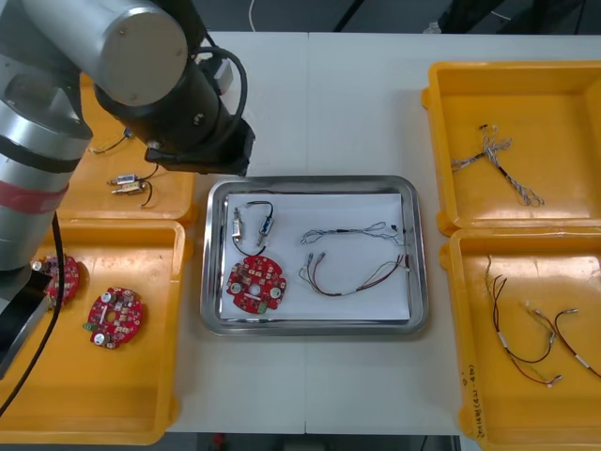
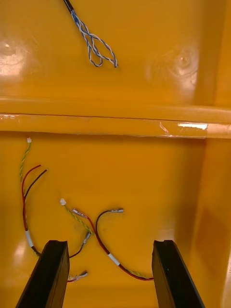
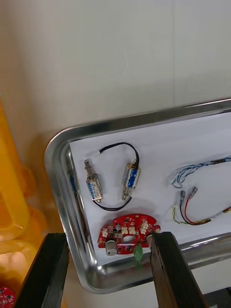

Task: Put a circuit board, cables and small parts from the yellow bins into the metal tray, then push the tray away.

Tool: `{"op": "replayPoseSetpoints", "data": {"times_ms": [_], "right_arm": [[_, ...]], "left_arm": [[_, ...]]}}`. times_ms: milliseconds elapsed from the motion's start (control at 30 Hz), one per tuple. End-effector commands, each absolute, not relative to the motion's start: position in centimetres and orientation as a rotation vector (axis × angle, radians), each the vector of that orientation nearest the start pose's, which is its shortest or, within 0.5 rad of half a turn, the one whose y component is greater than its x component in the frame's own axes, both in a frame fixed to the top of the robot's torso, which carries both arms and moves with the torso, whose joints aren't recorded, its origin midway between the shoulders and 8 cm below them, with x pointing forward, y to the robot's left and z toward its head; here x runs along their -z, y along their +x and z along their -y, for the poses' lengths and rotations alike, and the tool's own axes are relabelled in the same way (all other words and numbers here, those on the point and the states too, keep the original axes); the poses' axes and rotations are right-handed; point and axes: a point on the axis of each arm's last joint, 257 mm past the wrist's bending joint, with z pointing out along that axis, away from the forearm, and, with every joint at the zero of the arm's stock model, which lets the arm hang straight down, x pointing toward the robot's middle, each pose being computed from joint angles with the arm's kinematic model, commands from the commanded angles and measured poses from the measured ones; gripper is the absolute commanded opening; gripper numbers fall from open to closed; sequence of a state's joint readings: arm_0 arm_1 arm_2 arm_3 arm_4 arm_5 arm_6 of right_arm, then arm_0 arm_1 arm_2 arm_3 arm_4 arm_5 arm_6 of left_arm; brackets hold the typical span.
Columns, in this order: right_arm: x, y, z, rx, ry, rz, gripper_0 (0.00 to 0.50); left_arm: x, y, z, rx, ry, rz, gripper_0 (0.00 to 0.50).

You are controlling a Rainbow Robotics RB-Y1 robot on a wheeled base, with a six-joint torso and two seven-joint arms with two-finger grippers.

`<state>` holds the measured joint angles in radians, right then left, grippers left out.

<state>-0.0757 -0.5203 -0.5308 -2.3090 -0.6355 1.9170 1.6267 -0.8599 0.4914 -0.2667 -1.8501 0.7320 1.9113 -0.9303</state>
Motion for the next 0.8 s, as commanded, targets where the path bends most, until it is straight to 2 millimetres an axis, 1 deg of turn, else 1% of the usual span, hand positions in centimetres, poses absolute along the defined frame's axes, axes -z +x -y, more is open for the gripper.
{"op": "replayPoseSetpoints", "data": {"times_ms": [33,133,167,200,300,467,567,667,800], "right_arm": [[16.6,35.1,39.8,0.076,0.07,-2.529,0.5],[16.7,35.0,39.5,0.069,0.069,-2.529,0.5],[16.6,35.0,39.6,0.069,0.069,-2.529,0.5],[16.7,35.0,39.5,0.067,0.069,-2.529,0.5],[16.6,35.0,39.5,0.067,0.07,-2.529,0.5],[16.8,34.9,39.4,0.061,0.067,-2.533,0.5],[17.1,34.8,39.0,0.052,0.058,-2.542,0.5],[16.7,34.8,38.2,0.057,0.01,-2.531,0.5],[15.8,34.9,35.3,0.082,-0.135,-2.502,0.5]], "left_arm": [[8.9,47.4,-15.9,0.197,0.152,-2.571,0.5],[8.6,46.5,-17.3,0.216,0.148,-2.564,0.5],[8.6,46.1,-18.1,0.221,0.139,-2.562,0.5],[8.6,45.9,-18.3,0.228,0.138,-2.563,0.5],[8.8,44.7,-20.8,0.23,0.105,-2.564,0.5],[9.2,43.6,-23.7,0.214,0.062,-2.572,0.5],[9.7,42.9,-26.5,0.186,0.026,-2.581,0.5],[10.4,42.3,-28.8,0.155,0.015,-2.592,0.5],[11.5,41.2,-31.9,0.106,0.001,-2.614,0.5]]}}
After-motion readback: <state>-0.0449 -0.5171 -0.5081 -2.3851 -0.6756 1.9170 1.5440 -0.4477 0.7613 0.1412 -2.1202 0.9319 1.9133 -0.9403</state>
